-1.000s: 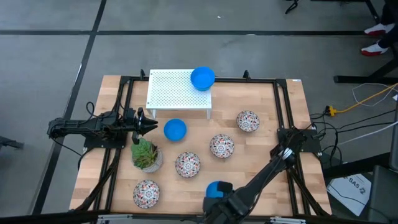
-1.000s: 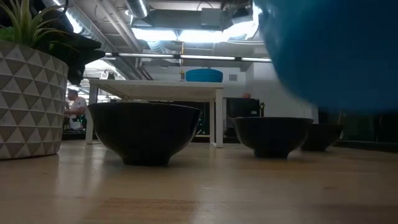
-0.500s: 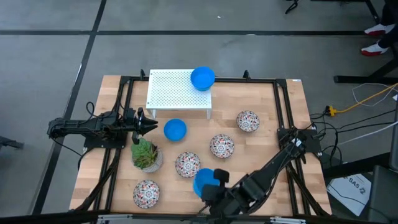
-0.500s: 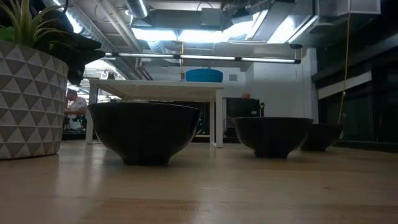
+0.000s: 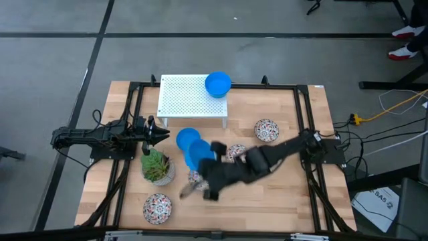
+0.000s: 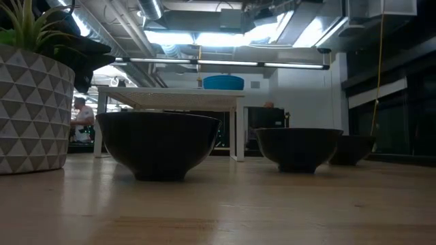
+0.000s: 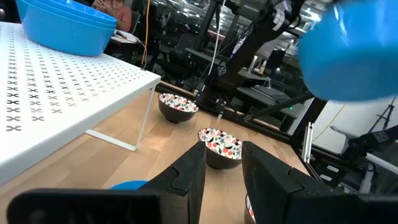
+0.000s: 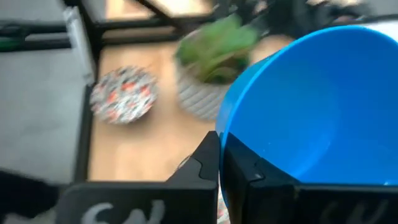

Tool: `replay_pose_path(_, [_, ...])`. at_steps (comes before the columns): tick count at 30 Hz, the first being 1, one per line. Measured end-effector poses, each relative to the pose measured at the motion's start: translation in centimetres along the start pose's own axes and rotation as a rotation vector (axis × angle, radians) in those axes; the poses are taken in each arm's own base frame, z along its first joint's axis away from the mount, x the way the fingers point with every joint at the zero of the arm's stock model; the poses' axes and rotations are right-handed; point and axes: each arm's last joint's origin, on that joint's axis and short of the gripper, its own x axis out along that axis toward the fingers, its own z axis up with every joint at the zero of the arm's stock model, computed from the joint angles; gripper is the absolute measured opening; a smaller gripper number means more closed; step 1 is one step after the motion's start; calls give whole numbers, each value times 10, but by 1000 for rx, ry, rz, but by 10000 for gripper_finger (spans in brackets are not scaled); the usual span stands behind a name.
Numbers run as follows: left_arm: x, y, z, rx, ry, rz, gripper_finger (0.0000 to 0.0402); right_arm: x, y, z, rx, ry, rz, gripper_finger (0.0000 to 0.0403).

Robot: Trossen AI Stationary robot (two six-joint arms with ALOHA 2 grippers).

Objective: Pick & Place Mini bowls
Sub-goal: Stack the blue bowl on the blue bowl on the shelf

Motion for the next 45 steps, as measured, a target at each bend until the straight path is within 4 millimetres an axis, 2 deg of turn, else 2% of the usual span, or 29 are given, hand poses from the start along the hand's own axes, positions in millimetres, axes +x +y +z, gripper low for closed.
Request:
replay_pose_path(4, [0,0,0,0,0,0,100,5,-28,16,1,-55,-40,5])
replay_pose_path(12, [0,0,0,0,0,0,100,16,-63,43,-23,-222,-141,5])
replay_pose_path(21, [0,0,0,0,0,0,100,18,-101,67,-81,-359,-524,5])
replay_pose_path(29, [0,0,0,0,0,0,100,21,-145,72,-11,-322,-872,5])
replay_pose_path(36, [0,0,0,0,0,0,100,26,-181,75,4,-293,-929,5])
replay_pose_path(45, [0,0,0,0,0,0,100,29,-209,76,29,-277,-975,5])
